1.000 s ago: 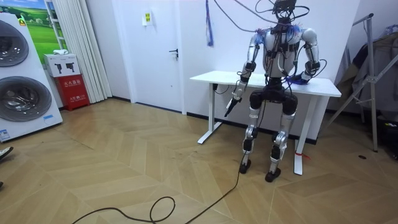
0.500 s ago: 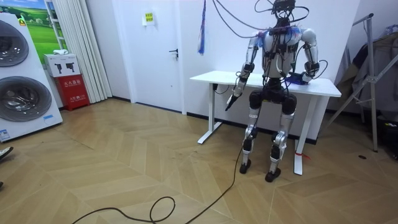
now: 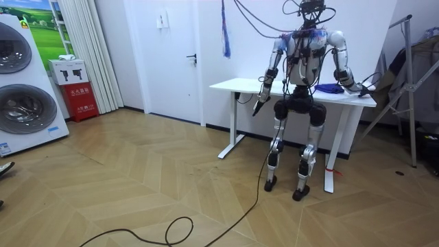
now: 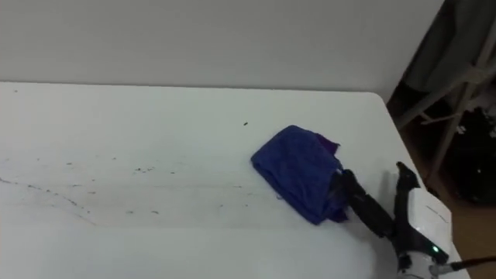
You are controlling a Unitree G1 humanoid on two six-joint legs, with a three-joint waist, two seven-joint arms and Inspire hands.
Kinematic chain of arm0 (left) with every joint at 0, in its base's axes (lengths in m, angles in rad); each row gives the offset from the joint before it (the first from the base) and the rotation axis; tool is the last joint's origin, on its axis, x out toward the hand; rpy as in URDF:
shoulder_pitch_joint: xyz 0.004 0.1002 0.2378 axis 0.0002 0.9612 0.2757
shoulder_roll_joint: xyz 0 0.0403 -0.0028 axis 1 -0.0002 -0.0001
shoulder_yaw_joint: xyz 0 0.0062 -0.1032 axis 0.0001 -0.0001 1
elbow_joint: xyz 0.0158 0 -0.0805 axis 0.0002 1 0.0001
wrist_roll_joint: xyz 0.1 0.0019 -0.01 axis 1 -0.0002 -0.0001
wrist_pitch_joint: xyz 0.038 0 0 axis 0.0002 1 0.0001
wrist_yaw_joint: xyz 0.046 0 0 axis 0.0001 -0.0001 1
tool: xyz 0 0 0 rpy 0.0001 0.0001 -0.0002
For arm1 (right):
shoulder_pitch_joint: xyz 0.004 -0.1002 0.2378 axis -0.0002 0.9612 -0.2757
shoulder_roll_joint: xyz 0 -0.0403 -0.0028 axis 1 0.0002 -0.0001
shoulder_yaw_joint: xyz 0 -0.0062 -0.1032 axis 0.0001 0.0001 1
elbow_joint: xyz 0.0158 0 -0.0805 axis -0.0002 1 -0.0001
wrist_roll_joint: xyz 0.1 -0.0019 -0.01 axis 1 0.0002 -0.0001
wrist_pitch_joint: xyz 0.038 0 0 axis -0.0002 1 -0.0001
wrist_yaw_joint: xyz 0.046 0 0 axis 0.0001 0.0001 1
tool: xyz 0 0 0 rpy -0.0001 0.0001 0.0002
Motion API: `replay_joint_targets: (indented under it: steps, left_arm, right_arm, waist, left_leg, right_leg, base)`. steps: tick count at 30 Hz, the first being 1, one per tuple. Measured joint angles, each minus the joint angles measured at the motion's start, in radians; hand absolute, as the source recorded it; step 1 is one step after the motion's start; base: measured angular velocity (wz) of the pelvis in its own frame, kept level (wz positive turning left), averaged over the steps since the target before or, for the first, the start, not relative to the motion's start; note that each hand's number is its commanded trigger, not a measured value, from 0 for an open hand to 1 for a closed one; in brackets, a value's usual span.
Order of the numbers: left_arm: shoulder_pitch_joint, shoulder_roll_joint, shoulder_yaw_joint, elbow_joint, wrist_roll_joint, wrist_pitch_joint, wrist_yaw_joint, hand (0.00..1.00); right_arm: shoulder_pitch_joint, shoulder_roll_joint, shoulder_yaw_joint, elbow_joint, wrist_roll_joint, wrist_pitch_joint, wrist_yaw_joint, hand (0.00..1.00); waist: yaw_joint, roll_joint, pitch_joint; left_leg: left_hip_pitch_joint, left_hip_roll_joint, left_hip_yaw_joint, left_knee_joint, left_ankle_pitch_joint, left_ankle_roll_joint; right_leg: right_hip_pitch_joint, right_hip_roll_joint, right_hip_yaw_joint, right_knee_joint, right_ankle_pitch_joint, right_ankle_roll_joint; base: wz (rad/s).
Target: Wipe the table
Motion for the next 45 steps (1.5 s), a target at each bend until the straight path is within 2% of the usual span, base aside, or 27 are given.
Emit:
replay_joint_targets:
  steps: [2,3,5,8,9,13,16,18,22,25,26,28,30,31,33,35,39,44,45]
  left_arm:
    - [-0.018,0.0,0.003,0.027,-0.028,-0.014,-0.001,0.0]
    - [-0.027,0.0,0.009,0.048,-0.043,-0.021,-0.001,0.0]
    - [-0.034,0.0,0.02,0.061,-0.047,-0.022,-0.002,0.0]
    - [-0.028,0.0,0.043,0.061,-0.048,-0.022,-0.006,0.0]
    - [-0.012,0.0,0.058,0.061,-0.048,-0.022,-0.01,0.0]
    - [0.015,0.008,0.098,0.066,-0.084,-0.023,-0.019,0.0]
    - [0.032,0.012,0.112,0.068,-0.085,-0.023,-0.025,0.0]
    - [0.045,0.013,0.134,0.068,-0.083,-0.013,-0.041,0.0]
    - [0.055,0.016,0.146,0.074,-0.082,0.005,-0.046,0.0]
    - [0.057,0.016,0.155,0.1,-0.08,0.017,-0.048,0.0]
    - [0.059,0.016,0.157,0.1,-0.082,0.021,-0.051,0.0]
    - [0.063,0.017,0.157,0.107,-0.082,0.027,-0.052,0.0]
    - [0.062,0.016,0.156,0.106,-0.078,0.038,-0.053,0.0]
    - [0.056,0.015,0.155,0.105,-0.072,0.043,-0.054,0.0]
    - [0.05,0.012,0.155,0.11,-0.04,0.061,-0.058,0.0]
    - [0.043,0.01,0.15,0.113,-0.035,0.061,-0.06,0.0]
    - [0.042,0.007,0.121,0.112,-0.034,0.073,-0.063,0.0]
    - [0.032,0.006,0.093,0.173,-0.021,0.082,-0.06,0.0]
    - [0.021,0.006,0.079,0.18,-0.013,0.089,-0.06,0.0]
  right_arm:
    - [0.001,0.0,-0.029,-0.042,0.029,-0.005,0.006,0.0]
    - [-0.002,-0.001,-0.051,-0.067,0.056,-0.018,0.005,0.0]
    - [-0.005,-0.007,-0.081,-0.095,0.102,-0.027,-0.006,0.0]
    - [-0.014,-0.038,-0.134,-0.106,0.193,-0.031,-0.01,0.0]
    - [-0.027,-0.05,-0.161,-0.106,0.219,-0.031,-0.013,0.0]
    - [-0.044,-0.062,-0.224,-0.087,0.265,-0.031,-0.079,0.0]
    - [-0.043,-0.064,-0.265,0.003,0.315,-0.029,-0.105,0.0]
    - [-0.038,-0.064,-0.293,0.082,0.395,0.0,-0.111,0.0]
    - [-0.006,-0.064,-0.295,0.2,0.468,0.03,-0.107,0.0]
    - [0.026,-0.059,-0.323,0.324,0.538,0.042,-0.091,0.0]
    - [0.038,-0.059,-0.324,0.384,0.586,0.046,-0.085,0.0]
    - [0.043,-0.058,-0.32,0.502,0.647,0.06,-0.066,0.0]
    - [0.054,-0.049,-0.316,0.655,0.702,0.102,-0.019,0.0]
    - [0.061,-0.044,-0.312,0.678,0.711,0.117,-0.006,0.0]
    - [0.099,-0.009,-0.265,0.743,0.719,0.144,0.053,0.0]
    - [0.116,0.018,-0.229,0.792,0.719,0.168,0.108,0.0]
    - [0.109,0.061,-0.135,0.851,0.71,0.235,0.229,0.0]
    - [0.044,0.069,-0.041,0.847,0.553,0.242,0.33,0.0]
    - [0.026,0.069,-0.017,0.834,0.517,0.243,0.35,0.0]
  waist:
    - [-0.013,0.0,0.0006]
    - [-0.018,0.0,0.0052]
    - [-0.019,-0.003,0.0069]
    - [-0.025,-0.011,0.0069]
    - [-0.023,-0.015,0.0094]
    - [-0.043,-0.025,0.0103]
    - [-0.052,-0.038,0.0059]
    - [-0.057,-0.044,0.003]
    - [-0.073,-0.051,0.001]
    - [-0.086,-0.047,0.003]
    - [-0.087,-0.044,-0.0014]
    - [-0.094,-0.042,-0.0009]
    - [-0.095,-0.041,-0.0011]
    - [-0.097,-0.04,-0.0011]
    - [-0.093,-0.033,-0.0003]
    - [-0.098,-0.028,-0.0001]
    - [-0.097,-0.009,-0.0015]
    - [-0.085,0.006,0.0008]
    - [-0.071,0.008,0.0021]
  left_leg:
    - [0.001,0.002,0.019,-0.008,0.0,0.0]
    - [-0.001,0.002,0.026,-0.011,0.0,0.0]
    - [-0.002,0.004,0.037,-0.013,0.0,0.0]
    - [-0.006,0.004,0.049,-0.019,0.0,0.0]
    - [-0.006,0.005,0.063,-0.02,0.0,0.0]
    - [-0.011,0.007,0.067,-0.02,-0.001,0.001]
    - [-0.01,0.007,0.069,-0.022,-0.001,0.001]
    - [-0.008,0.008,0.07,-0.025,-0.001,0.001]
    - [-0.002,0.011,0.072,-0.025,-0.003,0.003]
    - [0.002,0.012,0.072,-0.023,-0.01,0.004]
    - [0.002,0.014,0.071,-0.021,-0.011,0.004]
    - [-0.002,0.015,0.064,-0.007,-0.017,0.004]
    - [0.002,0.014,0.064,-0.006,-0.018,0.004]
    - [0.002,0.014,0.064,-0.006,-0.018,0.004]
    - [0.002,0.014,0.06,-0.004,-0.019,0.004]
    - [0.003,0.015,0.058,-0.001,-0.021,0.004]
    - [0.008,0.012,0.049,0.006,-0.025,0.004]
    - [0.009,0.011,0.046,0.005,-0.026,0.004]
    - [0.009,0.012,0.047,0.005,-0.025,0.004]
  right_leg:
    - [-0.013,0.001,0.014,0.005,0.0,0.0]
    - [-0.022,0.001,0.022,0.013,0.0,0.0]
    - [-0.03,0.002,0.03,0.015,0.0,0.0]
    - [-0.045,0.003,0.04,0.019,0.0,0.001]
    - [-0.053,0.005,0.053,0.024,0.0,0.001]
    - [-0.061,0.006,0.058,0.026,0.0,0.0]
    - [-0.061,0.006,0.056,0.027,0.0,0.0]
    - [-0.061,0.006,0.056,0.028,0.0,0.0]
    - [-0.056,0.008,0.058,0.029,0.0,0.0]
    - [-0.045,0.008,0.053,0.027,-0.001,0.0]
    - [-0.045,0.008,0.058,0.027,-0.002,0.0]
    - [-0.041,0.007,0.057,0.028,-0.004,0.0]
    - [-0.036,0.006,0.056,0.029,-0.009,0.003]
    - [-0.036,0.007,0.057,0.028,-0.009,0.003]
    - [-0.034,0.008,0.057,0.027,-0.009,0.002]
    - [-0.031,0.009,0.056,0.027,-0.009,0.002]
    - [-0.021,0.008,0.048,0.025,-0.009,0.003]
    - [-0.022,0.009,0.046,0.024,-0.009,0.003]
    - [-0.028,0.009,0.051,0.025,-0.009,0.002]
  base:
    - [-0.26]
    - [-0.21]
    - [-0.17]
    - [-0.11]
    - [-0.23]
    - [-0.07]
    - [0.0]
    - [0.0]
    - [0.0]
    - [0.01]
    - [0.0]
    - [0.03]
    - [0.06]
    - [0.0]
    - [0.0]
    - [0.0]
    - [0.02]
    - [0.01]
    - [0.0]
